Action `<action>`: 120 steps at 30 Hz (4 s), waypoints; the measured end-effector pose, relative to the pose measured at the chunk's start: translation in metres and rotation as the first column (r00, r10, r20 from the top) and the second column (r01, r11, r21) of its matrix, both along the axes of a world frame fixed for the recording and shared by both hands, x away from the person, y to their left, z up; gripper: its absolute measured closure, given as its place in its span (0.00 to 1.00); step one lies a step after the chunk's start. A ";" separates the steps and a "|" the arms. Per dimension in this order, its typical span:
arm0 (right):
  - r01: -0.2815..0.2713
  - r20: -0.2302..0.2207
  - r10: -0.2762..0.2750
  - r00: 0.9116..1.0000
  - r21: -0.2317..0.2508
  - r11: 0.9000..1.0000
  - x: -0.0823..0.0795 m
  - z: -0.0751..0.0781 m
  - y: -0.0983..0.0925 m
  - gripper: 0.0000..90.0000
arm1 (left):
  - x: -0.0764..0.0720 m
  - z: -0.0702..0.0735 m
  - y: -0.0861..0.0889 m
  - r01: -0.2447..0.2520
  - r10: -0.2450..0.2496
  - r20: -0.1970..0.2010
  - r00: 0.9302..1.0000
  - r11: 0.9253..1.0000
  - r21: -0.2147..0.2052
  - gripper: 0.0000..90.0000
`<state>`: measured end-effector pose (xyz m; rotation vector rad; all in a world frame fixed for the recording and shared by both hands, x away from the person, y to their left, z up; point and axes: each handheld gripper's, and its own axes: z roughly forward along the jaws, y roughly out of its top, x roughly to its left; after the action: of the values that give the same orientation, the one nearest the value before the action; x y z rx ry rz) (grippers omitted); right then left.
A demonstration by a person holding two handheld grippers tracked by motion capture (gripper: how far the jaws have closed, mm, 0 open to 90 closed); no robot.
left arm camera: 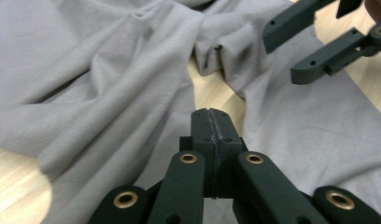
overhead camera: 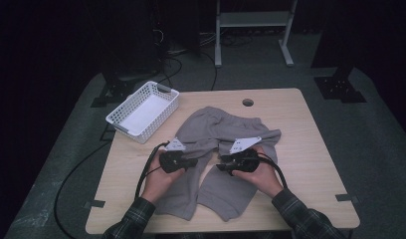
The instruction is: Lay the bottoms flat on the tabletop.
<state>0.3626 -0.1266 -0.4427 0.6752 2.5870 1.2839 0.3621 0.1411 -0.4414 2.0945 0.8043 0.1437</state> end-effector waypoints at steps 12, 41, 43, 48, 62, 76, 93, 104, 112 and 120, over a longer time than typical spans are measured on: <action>0.002 0.001 -0.002 1.000 -0.009 1.000 0.000 -0.002 -0.001 0.67 | -0.001 -0.026 -0.027 -0.017 0.009 0.041 0.999 0.977 0.212 0.68; -0.018 0.048 0.014 0.999 0.085 0.996 -0.003 0.009 0.020 0.99 | -0.004 0.003 0.005 0.068 -0.108 -0.129 0.986 0.956 -0.284 0.78; -0.006 0.041 0.001 0.999 0.106 0.994 -0.001 0.013 0.014 0.99 | -0.002 0.000 0.006 0.045 -0.075 -0.114 0.991 0.968 -0.247 0.71; 0.009 0.045 -0.014 0.999 0.096 0.995 0.001 0.018 0.003 0.99 | 0.000 -0.008 0.007 0.002 -0.005 -0.059 0.998 0.998 -0.062 0.63; 0.050 0.017 -0.050 0.999 -0.037 0.998 0.000 -0.001 -0.027 0.77 | -0.014 -0.023 0.026 -0.053 0.058 -0.015 0.998 0.975 0.216 0.61; 0.021 -0.029 -0.023 0.999 -0.092 0.996 -0.014 -0.013 -0.036 0.69 | -0.042 -0.007 0.053 -0.086 0.085 0.015 0.996 0.981 0.176 0.61; -0.014 -0.064 0.005 0.998 -0.144 0.989 -0.021 -0.027 -0.036 0.67 | -0.018 -0.018 0.018 0.029 -0.023 -0.027 0.999 0.967 0.252 0.98; -0.002 -0.057 -0.007 0.998 -0.147 0.989 -0.018 -0.025 -0.039 0.64 | -0.054 -0.014 0.061 -0.035 0.044 -0.042 0.998 0.981 0.193 0.79; -0.044 -0.067 0.036 0.997 -0.115 0.992 -0.032 -0.019 -0.033 0.63 | -0.027 0.000 0.036 -0.024 0.015 0.059 0.998 0.987 0.158 0.61; -0.008 -0.047 0.001 0.999 -0.143 0.990 -0.025 -0.024 -0.033 0.62 | 0.016 -0.011 0.013 -0.043 0.024 0.088 0.996 0.976 0.215 0.60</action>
<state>0.3371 -0.1598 -0.4669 0.6811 2.6880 1.0829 0.3780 0.1537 -0.4521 2.2625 0.8029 0.3508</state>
